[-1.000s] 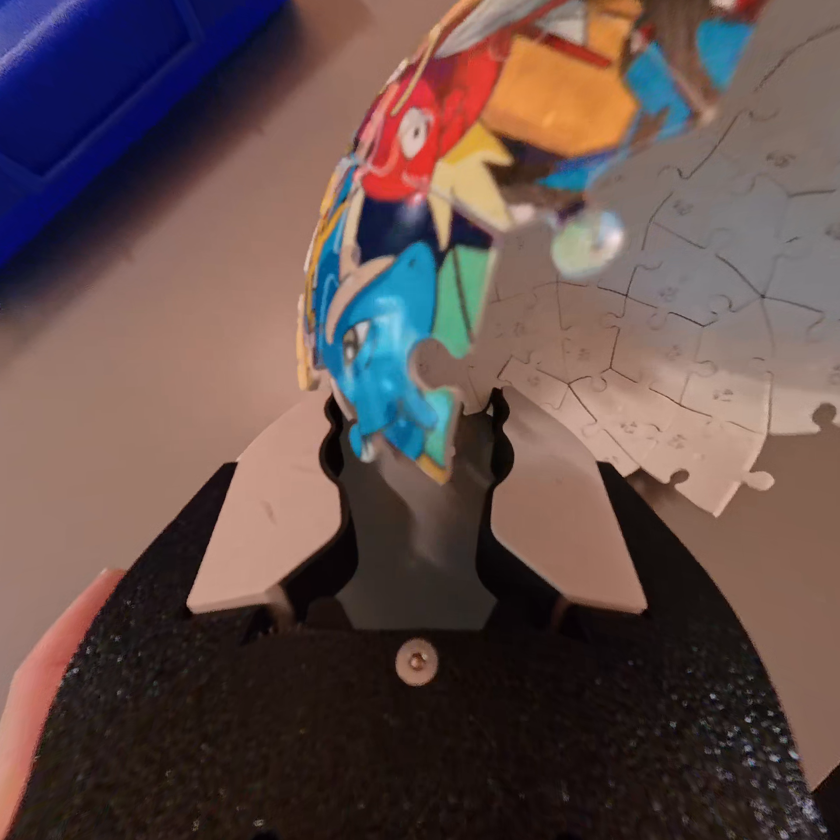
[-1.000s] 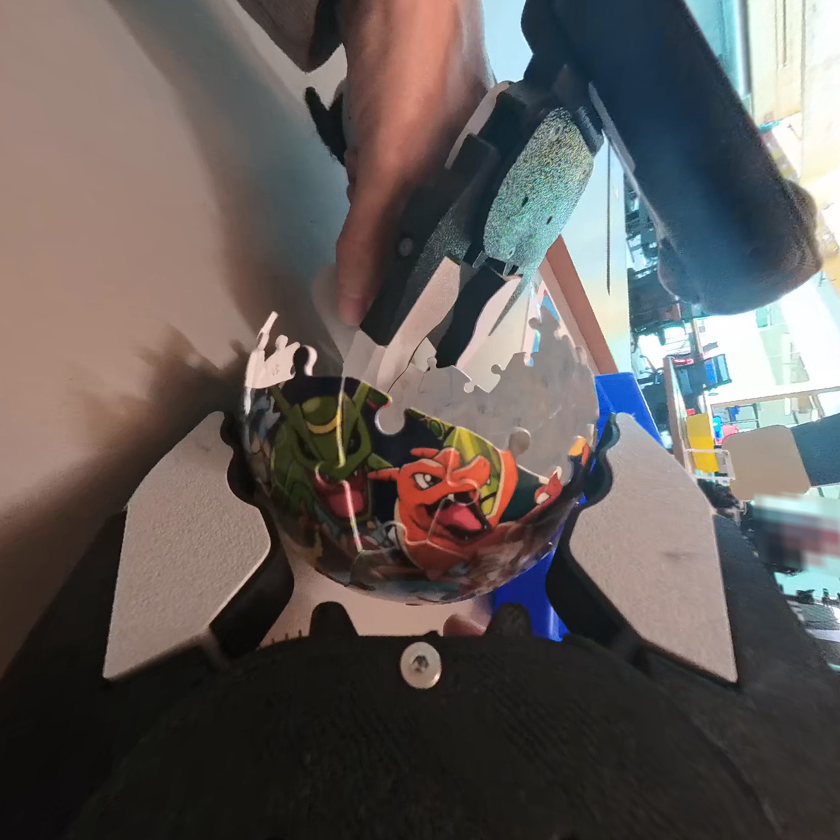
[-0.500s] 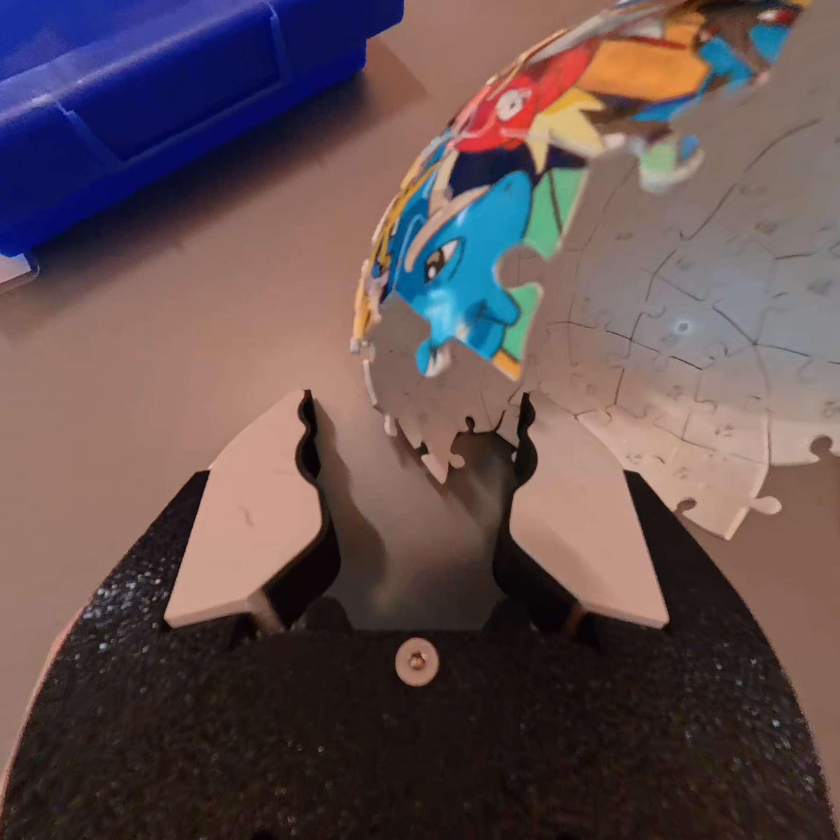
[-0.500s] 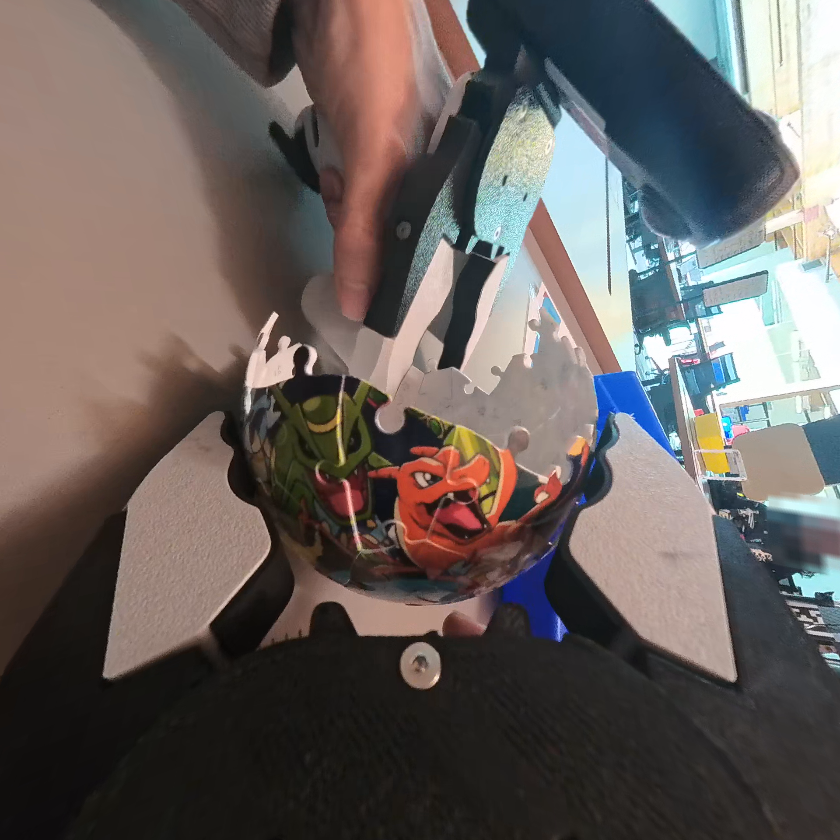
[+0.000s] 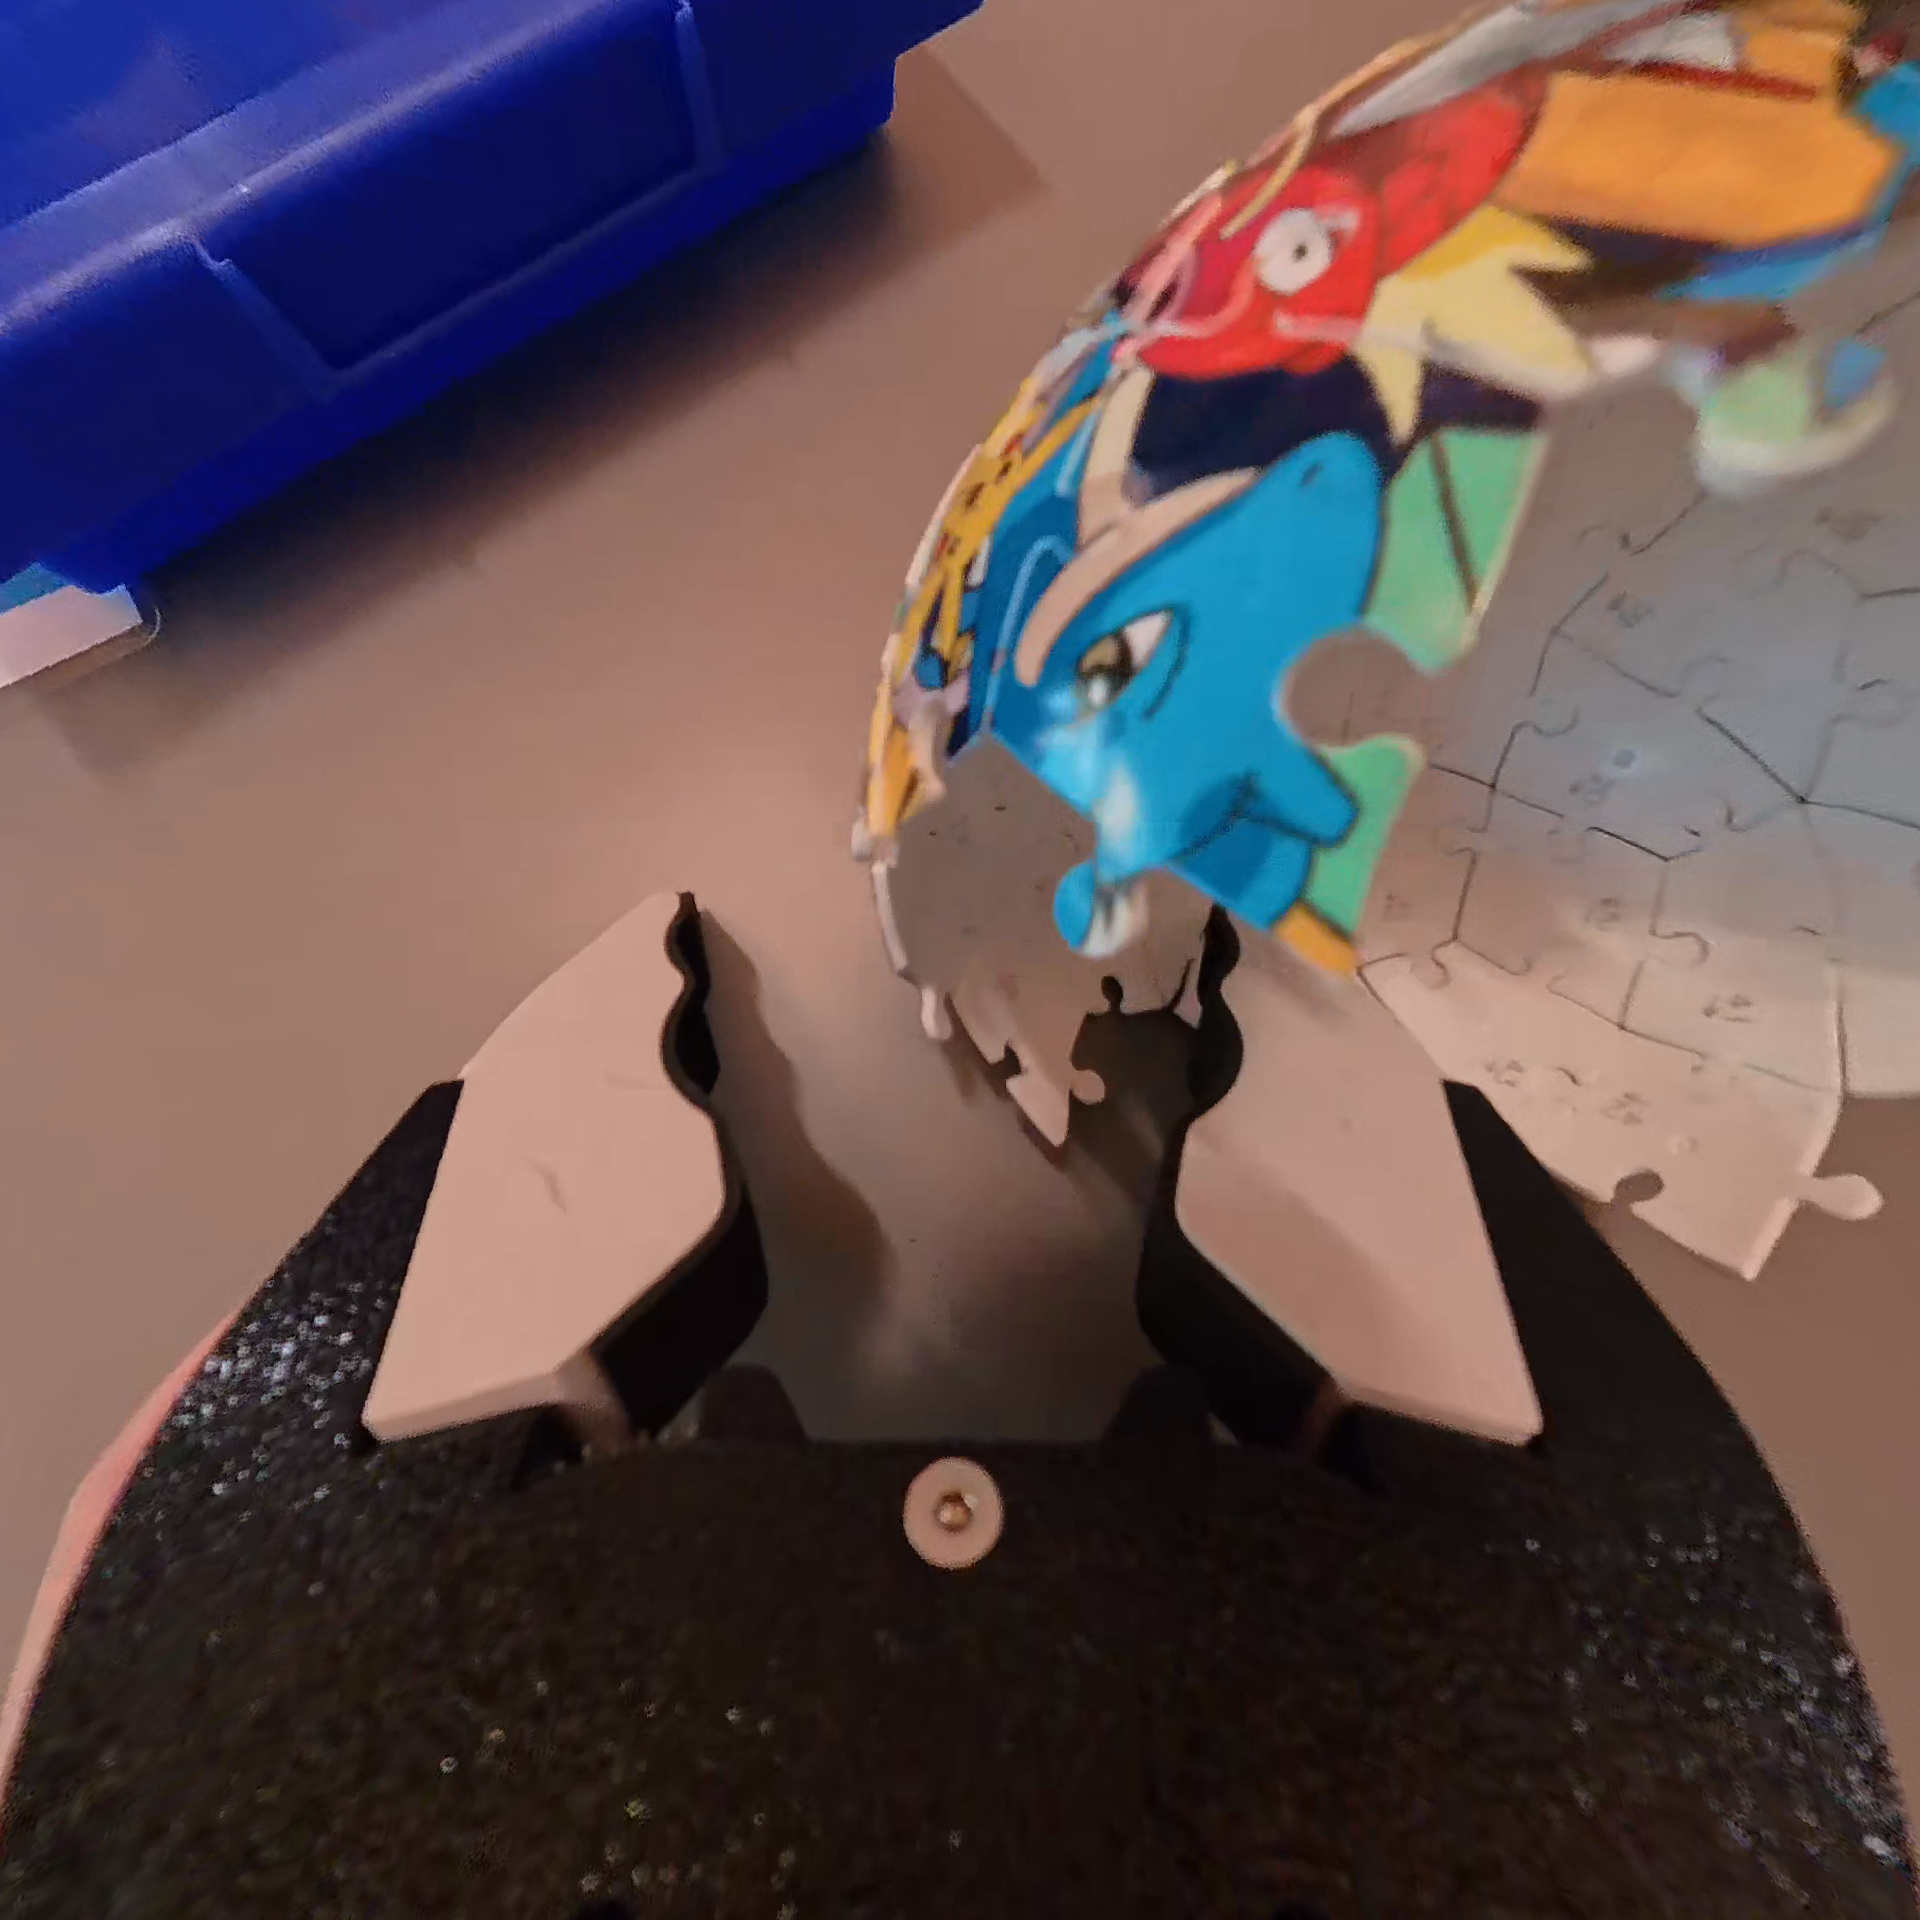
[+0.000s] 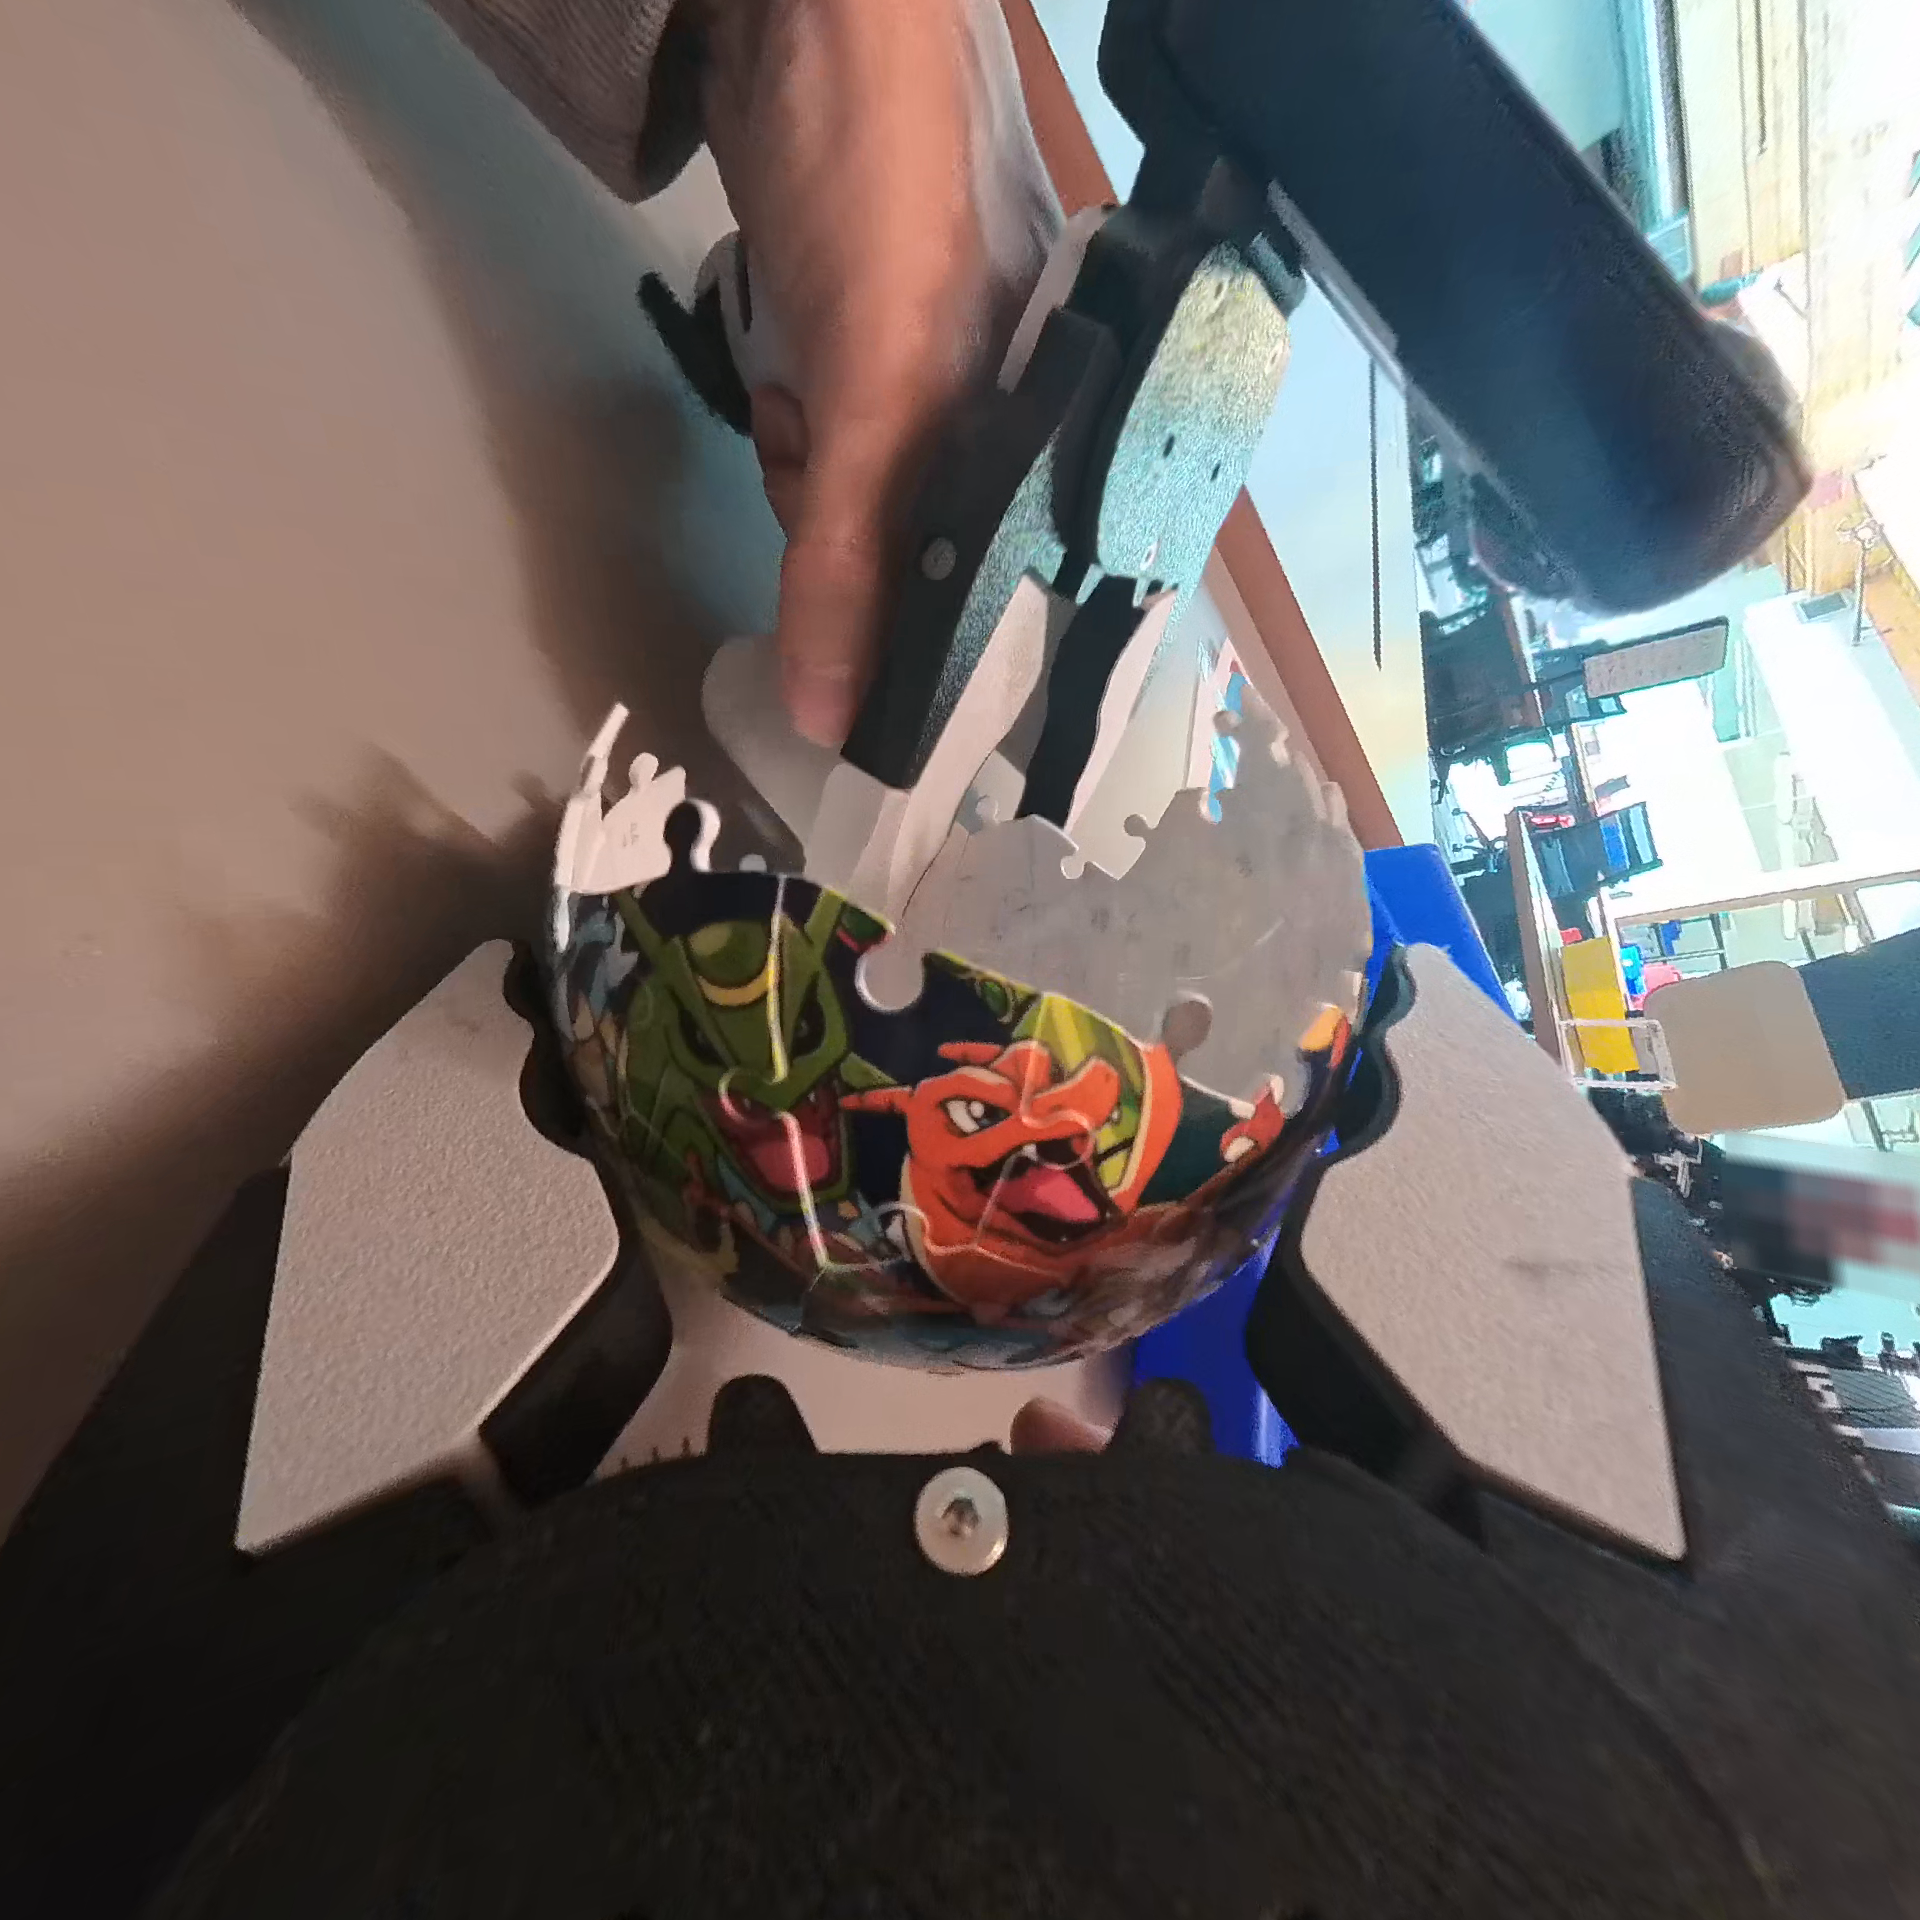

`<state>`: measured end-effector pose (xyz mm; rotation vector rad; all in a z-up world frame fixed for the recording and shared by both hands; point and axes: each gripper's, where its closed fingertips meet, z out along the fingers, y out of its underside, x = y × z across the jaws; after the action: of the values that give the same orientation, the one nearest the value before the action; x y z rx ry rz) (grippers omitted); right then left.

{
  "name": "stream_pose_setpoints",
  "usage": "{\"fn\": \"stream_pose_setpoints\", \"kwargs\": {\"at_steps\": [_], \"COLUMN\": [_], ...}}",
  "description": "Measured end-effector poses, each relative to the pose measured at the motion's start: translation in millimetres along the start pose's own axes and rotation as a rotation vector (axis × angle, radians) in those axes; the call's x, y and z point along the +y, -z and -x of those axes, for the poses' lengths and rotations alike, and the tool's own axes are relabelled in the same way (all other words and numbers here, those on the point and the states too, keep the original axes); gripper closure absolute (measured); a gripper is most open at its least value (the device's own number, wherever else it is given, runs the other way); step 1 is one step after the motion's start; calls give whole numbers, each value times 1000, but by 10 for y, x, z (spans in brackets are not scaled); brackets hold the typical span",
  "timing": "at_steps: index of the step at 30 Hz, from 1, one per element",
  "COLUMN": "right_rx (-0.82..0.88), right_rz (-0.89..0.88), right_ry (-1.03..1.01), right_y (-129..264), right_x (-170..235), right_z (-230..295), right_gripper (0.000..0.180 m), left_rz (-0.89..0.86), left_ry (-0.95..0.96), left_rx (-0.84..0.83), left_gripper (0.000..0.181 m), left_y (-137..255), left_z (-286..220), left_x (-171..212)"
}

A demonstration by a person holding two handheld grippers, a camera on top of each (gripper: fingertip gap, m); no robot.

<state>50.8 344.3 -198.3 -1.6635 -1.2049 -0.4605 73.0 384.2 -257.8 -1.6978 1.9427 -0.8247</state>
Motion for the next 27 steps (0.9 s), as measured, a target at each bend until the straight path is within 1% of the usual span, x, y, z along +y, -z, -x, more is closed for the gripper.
{"fn": "stream_pose_setpoints", "kwargs": {"at_steps": [4,7,10,13,18,24,27], "right_rx": [3,5,7,8,9,8,9], "right_rz": [-1,-1,1,3,7,-3,-8], "right_ry": [-3,-2,3,8,13,-3,-8], "right_y": [0,0,-4,-4,-3,-5,-4], "right_x": [-2,-9,-16,-18,-22,-34,-35], "right_z": [-4,-5,-3,-2,0,2,3], "right_gripper": [38,38,38,38,38,38,38], "left_rz": [-10,-33,-7,13,58,83,78], "left_ry": [25,70,55,31,-14,-60,-63], "left_rx": [-54,-16,-9,-9,-35,4,10], "left_gripper": [89,89,89,82,84,94,93], "left_y": [38,59,17,-18,-25,-31,-39], "left_z": [82,51,26,3,18,-37,-39], "left_x": [24,4,25,24,47,38,32]}}
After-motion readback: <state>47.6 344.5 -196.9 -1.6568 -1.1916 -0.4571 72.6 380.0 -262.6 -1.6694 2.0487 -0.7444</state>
